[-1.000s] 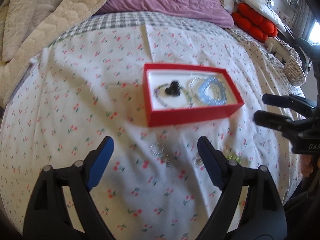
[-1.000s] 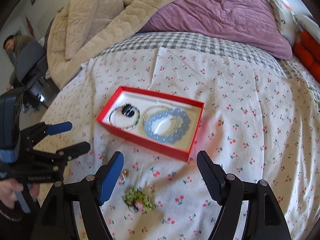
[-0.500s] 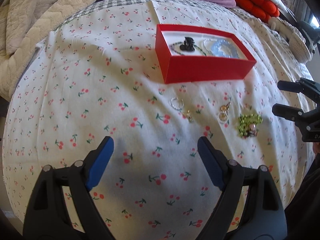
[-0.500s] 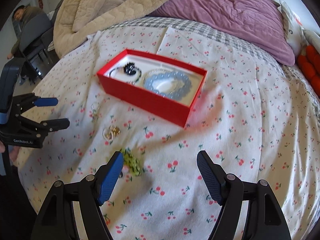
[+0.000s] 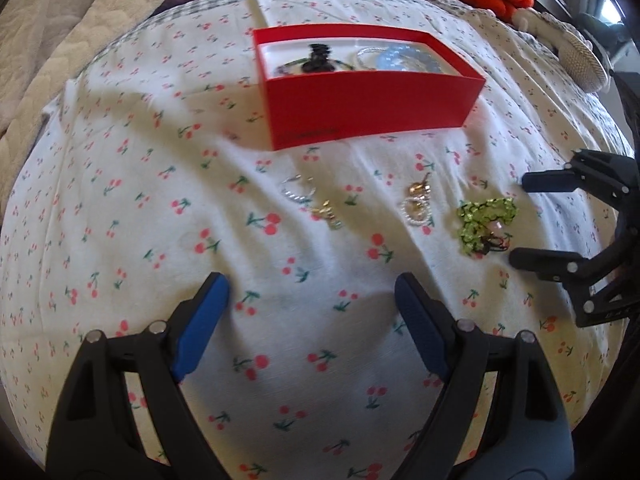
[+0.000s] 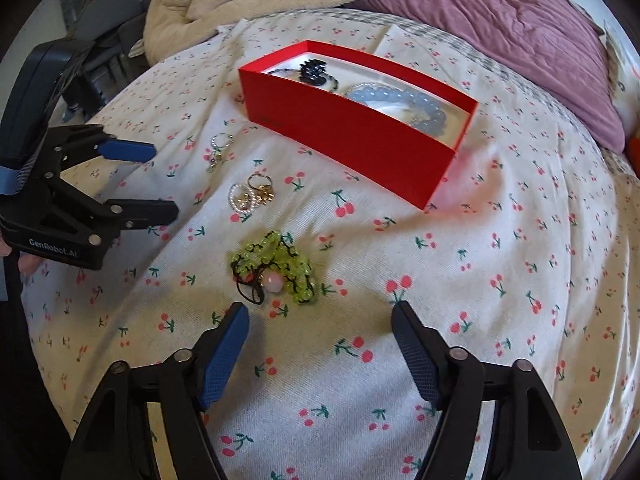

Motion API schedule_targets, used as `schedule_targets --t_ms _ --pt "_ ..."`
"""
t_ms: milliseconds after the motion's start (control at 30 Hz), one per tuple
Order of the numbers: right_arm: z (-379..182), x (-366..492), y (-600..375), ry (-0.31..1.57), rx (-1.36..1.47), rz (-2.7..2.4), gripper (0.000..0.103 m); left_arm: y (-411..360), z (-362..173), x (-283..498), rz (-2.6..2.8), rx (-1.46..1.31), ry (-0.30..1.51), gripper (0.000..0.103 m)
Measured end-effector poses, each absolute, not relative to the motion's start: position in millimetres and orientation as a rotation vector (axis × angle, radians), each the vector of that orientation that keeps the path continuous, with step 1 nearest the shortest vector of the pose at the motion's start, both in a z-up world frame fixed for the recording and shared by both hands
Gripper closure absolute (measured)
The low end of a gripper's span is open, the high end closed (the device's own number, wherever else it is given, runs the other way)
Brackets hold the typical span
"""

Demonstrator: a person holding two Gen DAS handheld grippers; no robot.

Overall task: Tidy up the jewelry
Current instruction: 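Grasp the yellow-green bead bracelet with the right tool, then carry the yellow-green bracelet toward the red box with the right tool while the left tool grasps a small earring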

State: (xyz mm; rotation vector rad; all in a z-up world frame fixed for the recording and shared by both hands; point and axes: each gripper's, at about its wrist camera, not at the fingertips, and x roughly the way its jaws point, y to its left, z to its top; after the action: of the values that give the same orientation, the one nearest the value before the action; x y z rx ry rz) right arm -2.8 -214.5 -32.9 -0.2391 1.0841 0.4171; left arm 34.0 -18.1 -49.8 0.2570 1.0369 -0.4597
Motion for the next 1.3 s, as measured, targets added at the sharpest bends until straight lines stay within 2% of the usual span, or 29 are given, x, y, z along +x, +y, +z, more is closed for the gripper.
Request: schedule_targets --t_ms 133,300,367,500,633,700,900,1300 --pt "-32.5 1.4 -210.3 1.074 -0.237 0.439 0.050 -24.9 -48.9 34.5 -0.496 0.244 1.033 0.017" --pt "-32.6 6.2 -205.4 1.077 -0.227 0.462 0.064 -31.9 -47.3 33.9 -0.531 0.248 1.021 0.017" --pt "-33.2 7.8 -205.1 1.080 -0.220 0.468 0.076 -34.2 -46.0 34.0 -0.550 0.236 1.020 0.017" --pt "-32.4 12.0 -207.2 1.090 -0.188 0.479 0.093 -42.6 -41.1 32.8 -0.601 0.224 0.997 0.021" --pt "-29.4 13.8 -211.4 1.088 -0.167 0.475 0.094 -52.2 -35.8 32.0 -0.644 0.234 0.968 0.027" --pt "-27.4 12.2 -211.5 1.082 -0.174 0.472 0.095 -57.8 -33.8 34.1 -0.666 0.223 0.965 0.039" --pt "-22.0 10.2 -215.2 1.077 -0.169 0.453 0.095 -74.9 -34.9 38.3 -0.690 0.234 0.970 0.064" --pt "-15.3 2.5 -223.7 1.069 -0.148 0.437 0.095 -89.0 -35.2 46.2 -0.676 0.243 0.983 0.087"
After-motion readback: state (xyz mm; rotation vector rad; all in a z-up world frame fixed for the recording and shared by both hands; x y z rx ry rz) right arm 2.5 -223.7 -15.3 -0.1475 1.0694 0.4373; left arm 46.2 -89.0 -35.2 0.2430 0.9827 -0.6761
